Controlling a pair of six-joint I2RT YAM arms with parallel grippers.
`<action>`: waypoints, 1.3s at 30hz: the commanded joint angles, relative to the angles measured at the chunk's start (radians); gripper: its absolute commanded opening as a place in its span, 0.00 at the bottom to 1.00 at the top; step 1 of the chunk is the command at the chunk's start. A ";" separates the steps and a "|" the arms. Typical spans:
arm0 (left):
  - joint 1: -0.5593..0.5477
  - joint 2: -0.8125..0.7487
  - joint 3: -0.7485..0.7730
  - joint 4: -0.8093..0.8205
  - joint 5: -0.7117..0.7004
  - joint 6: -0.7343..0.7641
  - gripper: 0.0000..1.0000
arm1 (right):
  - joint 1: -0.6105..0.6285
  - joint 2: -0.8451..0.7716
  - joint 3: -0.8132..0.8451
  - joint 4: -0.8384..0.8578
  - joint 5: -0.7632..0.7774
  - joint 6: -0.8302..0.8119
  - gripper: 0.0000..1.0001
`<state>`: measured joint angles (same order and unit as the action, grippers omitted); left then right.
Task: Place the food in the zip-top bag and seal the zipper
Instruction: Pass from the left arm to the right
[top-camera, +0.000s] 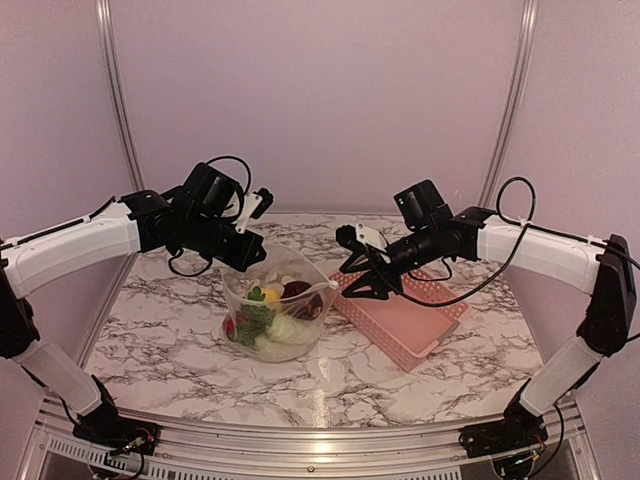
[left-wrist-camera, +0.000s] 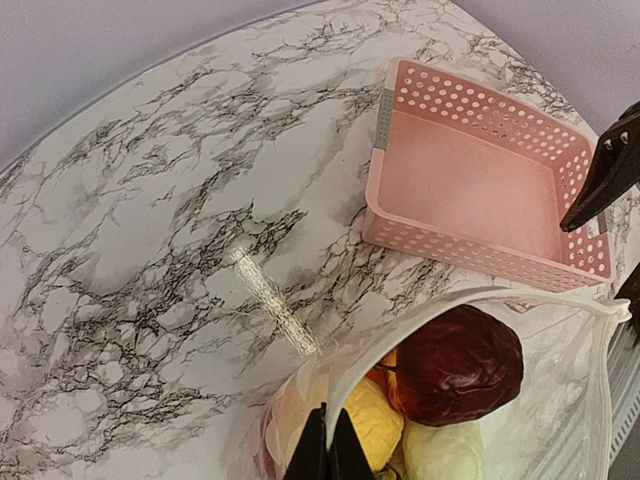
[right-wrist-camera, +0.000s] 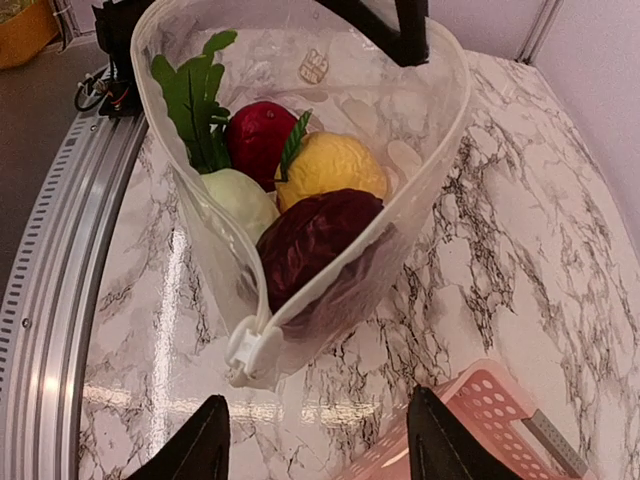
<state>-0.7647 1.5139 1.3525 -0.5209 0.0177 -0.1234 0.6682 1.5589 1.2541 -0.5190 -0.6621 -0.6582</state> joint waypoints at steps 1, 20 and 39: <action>0.008 0.012 -0.001 0.008 -0.001 -0.005 0.00 | 0.000 0.035 0.033 0.059 -0.080 0.039 0.58; 0.019 0.006 -0.022 0.019 -0.002 -0.028 0.00 | 0.021 0.092 0.036 0.120 -0.113 0.080 0.22; 0.027 -0.265 -0.130 0.210 0.085 0.074 0.43 | 0.035 0.083 0.298 -0.170 -0.025 0.038 0.00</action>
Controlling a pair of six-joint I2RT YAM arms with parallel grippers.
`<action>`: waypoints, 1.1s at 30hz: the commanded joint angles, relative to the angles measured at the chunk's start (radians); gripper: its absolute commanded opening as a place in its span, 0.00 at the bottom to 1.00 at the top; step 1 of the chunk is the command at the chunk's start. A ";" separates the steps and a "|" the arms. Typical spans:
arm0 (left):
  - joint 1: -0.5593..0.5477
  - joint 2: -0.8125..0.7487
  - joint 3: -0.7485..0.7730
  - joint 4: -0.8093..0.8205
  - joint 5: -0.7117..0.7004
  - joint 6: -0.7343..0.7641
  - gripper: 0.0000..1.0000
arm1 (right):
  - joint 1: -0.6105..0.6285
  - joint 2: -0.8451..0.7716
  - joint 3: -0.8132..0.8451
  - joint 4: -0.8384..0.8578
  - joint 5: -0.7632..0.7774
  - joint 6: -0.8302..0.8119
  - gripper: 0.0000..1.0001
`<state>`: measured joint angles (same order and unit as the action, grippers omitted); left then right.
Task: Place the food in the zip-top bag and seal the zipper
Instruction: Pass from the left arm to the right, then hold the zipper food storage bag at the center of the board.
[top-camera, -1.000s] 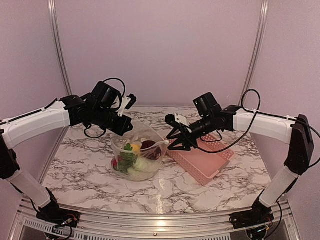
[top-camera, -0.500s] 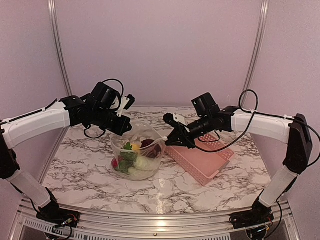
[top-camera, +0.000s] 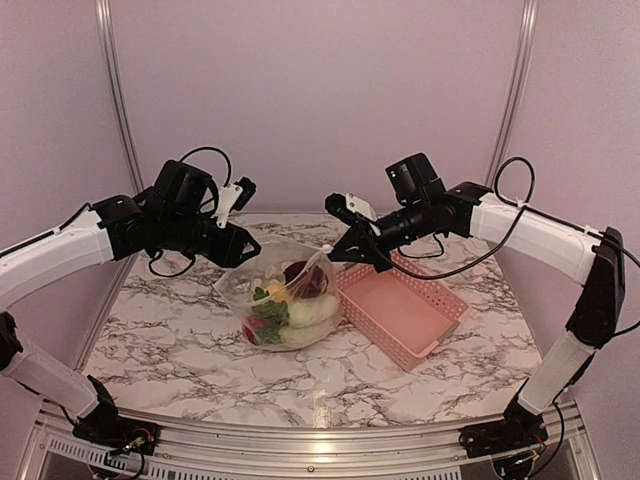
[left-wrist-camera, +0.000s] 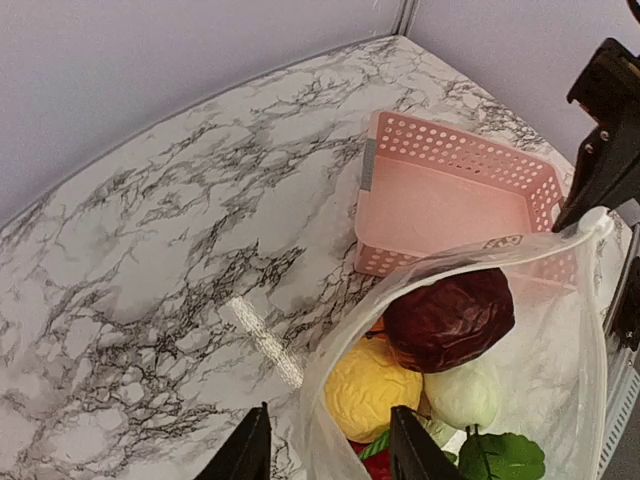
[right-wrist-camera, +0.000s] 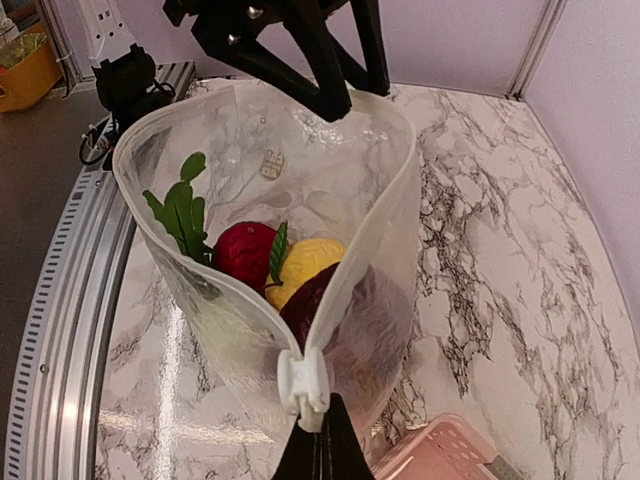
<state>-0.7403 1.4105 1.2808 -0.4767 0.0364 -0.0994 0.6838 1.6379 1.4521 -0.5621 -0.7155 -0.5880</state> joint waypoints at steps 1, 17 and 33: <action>0.000 -0.199 -0.088 0.232 0.075 0.047 0.51 | 0.022 0.015 0.115 -0.146 0.034 -0.038 0.00; -0.183 -0.019 -0.014 0.447 0.128 0.139 0.61 | 0.029 0.005 0.181 -0.259 0.029 -0.024 0.00; -0.201 0.100 -0.010 0.533 0.198 0.189 0.45 | 0.020 -0.001 0.179 -0.254 -0.008 0.002 0.00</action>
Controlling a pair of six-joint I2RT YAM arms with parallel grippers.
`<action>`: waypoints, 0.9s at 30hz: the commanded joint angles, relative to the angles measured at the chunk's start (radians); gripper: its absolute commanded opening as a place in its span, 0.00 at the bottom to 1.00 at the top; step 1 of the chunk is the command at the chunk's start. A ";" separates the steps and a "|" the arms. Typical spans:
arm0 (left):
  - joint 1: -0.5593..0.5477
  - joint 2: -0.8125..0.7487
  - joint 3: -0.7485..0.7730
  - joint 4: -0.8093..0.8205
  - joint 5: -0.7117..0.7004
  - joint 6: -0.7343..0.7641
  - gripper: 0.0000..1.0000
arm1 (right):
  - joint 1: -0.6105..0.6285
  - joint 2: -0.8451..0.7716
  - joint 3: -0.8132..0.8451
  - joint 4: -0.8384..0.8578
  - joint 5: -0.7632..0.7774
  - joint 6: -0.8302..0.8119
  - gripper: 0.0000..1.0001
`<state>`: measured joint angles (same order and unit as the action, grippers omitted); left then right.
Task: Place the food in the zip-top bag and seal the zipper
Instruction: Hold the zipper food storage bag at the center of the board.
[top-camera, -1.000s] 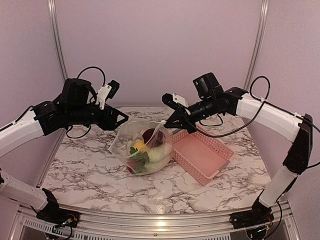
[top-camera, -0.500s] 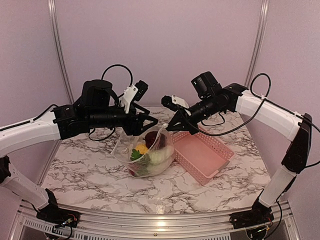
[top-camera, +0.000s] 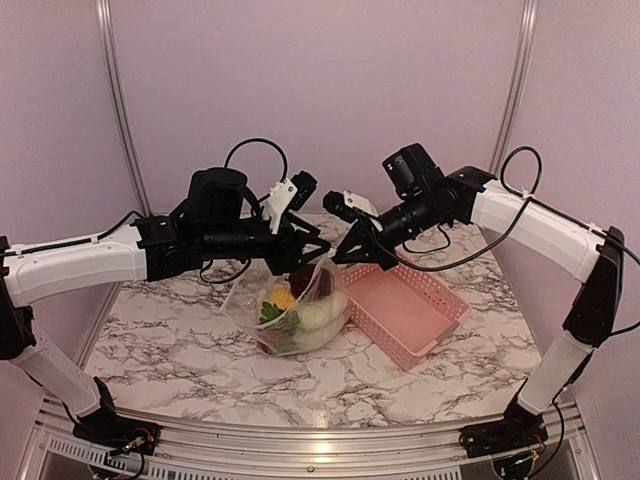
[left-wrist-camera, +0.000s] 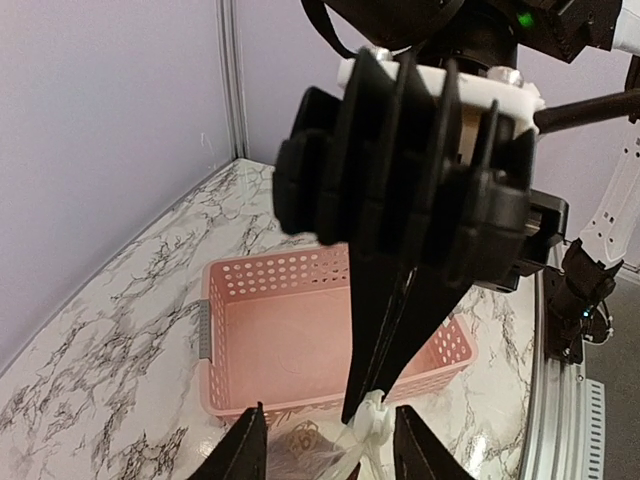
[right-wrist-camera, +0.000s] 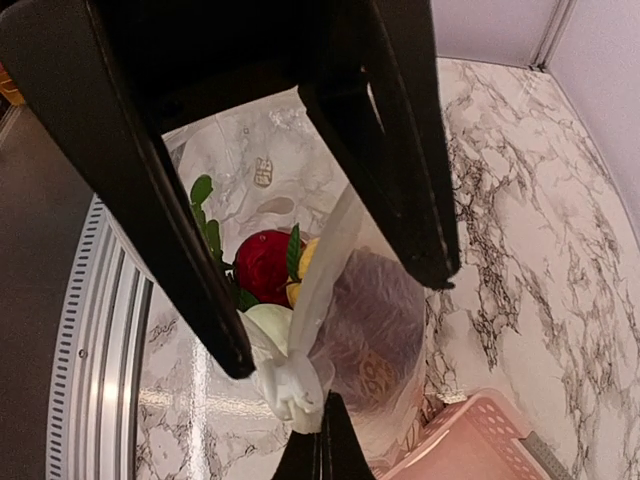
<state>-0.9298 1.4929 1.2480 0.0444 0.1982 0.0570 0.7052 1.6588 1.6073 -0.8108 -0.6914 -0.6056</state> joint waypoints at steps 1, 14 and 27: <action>-0.013 0.018 0.019 0.017 0.039 0.035 0.46 | -0.002 -0.023 0.023 -0.005 -0.034 0.020 0.00; -0.017 0.066 0.036 -0.006 0.050 0.048 0.28 | -0.018 -0.035 0.005 0.005 -0.045 0.030 0.00; -0.017 0.052 0.033 -0.028 0.037 0.042 0.07 | -0.032 -0.050 -0.041 0.018 -0.033 0.012 0.00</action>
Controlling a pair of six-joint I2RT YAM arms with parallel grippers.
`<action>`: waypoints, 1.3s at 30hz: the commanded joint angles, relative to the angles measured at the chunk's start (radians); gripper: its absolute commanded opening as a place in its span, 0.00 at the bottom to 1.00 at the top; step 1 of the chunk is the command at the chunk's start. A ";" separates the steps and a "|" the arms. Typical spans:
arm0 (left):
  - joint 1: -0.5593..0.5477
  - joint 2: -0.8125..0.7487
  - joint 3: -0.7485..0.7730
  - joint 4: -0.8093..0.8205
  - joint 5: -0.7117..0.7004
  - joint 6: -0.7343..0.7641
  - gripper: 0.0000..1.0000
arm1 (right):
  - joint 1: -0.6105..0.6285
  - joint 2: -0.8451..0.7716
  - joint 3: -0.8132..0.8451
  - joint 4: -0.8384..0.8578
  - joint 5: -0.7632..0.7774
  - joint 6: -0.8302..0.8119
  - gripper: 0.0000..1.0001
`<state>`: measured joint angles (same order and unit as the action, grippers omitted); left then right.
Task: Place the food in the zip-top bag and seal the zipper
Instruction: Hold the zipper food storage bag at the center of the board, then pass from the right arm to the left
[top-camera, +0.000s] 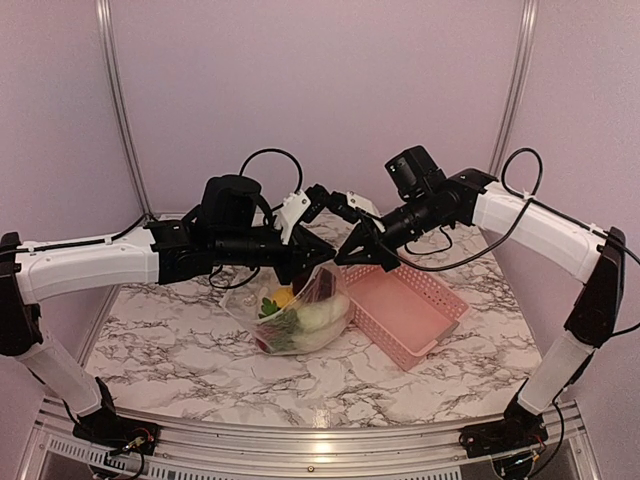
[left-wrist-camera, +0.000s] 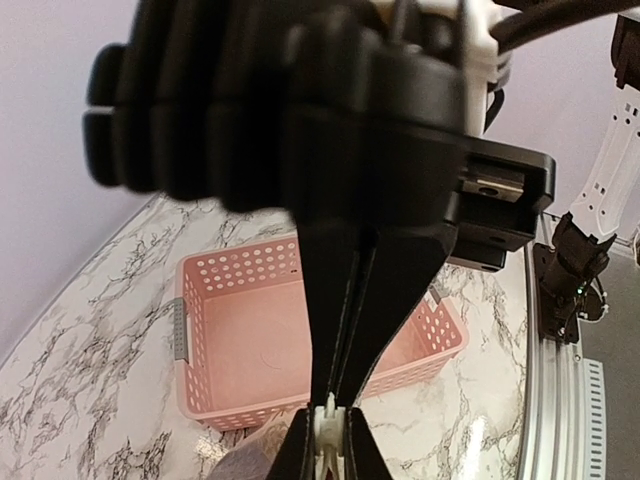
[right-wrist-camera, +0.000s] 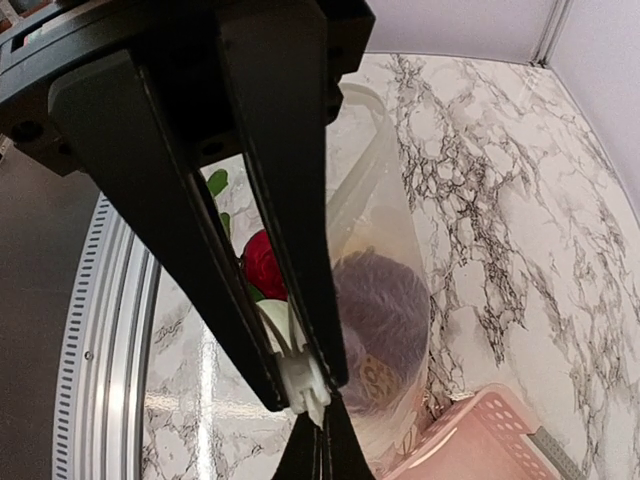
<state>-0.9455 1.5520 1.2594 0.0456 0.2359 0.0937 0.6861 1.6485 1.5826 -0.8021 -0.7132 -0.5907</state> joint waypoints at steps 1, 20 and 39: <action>0.000 -0.008 0.021 -0.037 -0.004 0.007 0.05 | -0.015 -0.044 -0.021 0.014 -0.014 -0.002 0.00; 0.000 -0.050 0.021 -0.183 -0.082 0.015 0.00 | -0.057 -0.123 -0.101 0.060 0.010 -0.026 0.00; -0.001 -0.040 0.037 -0.124 -0.026 -0.026 0.00 | -0.013 0.005 0.000 0.064 -0.129 0.015 0.47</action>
<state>-0.9501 1.5242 1.2758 -0.0750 0.1944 0.0731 0.6643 1.6360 1.5227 -0.7403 -0.8036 -0.5983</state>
